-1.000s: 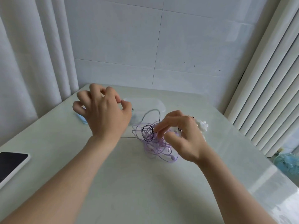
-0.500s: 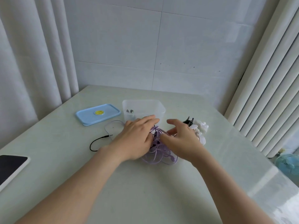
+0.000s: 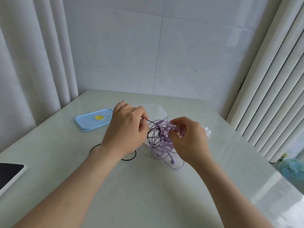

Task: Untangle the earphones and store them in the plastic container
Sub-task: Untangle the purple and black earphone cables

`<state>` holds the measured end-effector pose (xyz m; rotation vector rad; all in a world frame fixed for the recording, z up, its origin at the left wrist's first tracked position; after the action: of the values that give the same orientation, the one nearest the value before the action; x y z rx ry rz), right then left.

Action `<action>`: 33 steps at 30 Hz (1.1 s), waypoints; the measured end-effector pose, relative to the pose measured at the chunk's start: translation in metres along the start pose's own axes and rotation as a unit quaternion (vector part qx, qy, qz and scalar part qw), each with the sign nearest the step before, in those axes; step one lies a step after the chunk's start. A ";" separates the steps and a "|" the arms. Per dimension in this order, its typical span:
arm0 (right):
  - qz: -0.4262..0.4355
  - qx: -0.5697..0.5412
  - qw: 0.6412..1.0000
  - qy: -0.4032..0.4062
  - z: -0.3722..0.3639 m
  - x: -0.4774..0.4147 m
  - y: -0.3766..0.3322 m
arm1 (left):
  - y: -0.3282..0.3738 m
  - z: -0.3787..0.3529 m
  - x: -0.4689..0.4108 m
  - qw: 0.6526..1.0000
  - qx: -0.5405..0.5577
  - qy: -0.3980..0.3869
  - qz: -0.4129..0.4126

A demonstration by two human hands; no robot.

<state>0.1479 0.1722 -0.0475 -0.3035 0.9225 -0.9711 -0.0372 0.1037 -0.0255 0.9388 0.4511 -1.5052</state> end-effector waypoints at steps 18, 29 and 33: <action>-0.047 0.016 0.999 0.013 -0.004 -0.003 0.029 | -0.012 -0.041 0.017 0.945 0.125 -0.271 0.131; 0.020 -0.060 0.997 -0.036 -0.005 0.002 0.001 | 0.002 -0.052 0.032 0.831 0.328 -0.366 0.258; 0.070 -0.023 0.995 -0.068 -0.010 0.004 -0.009 | -0.007 -0.050 0.025 0.853 0.330 -0.311 0.259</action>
<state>0.1360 0.1658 -0.0505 -0.3342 0.8307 -0.7911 -0.0278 0.1268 -0.0763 0.9131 -0.7915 -1.3562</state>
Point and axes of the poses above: each hand's wrist, its own x-axis away from the middle knuckle, its own z-axis out of the back of the hand, y = z × x, the point moved 8 cm from there along -x, towards the middle knuckle, and after that the axes turned 3 degrees about z, right-handed, at the moved point
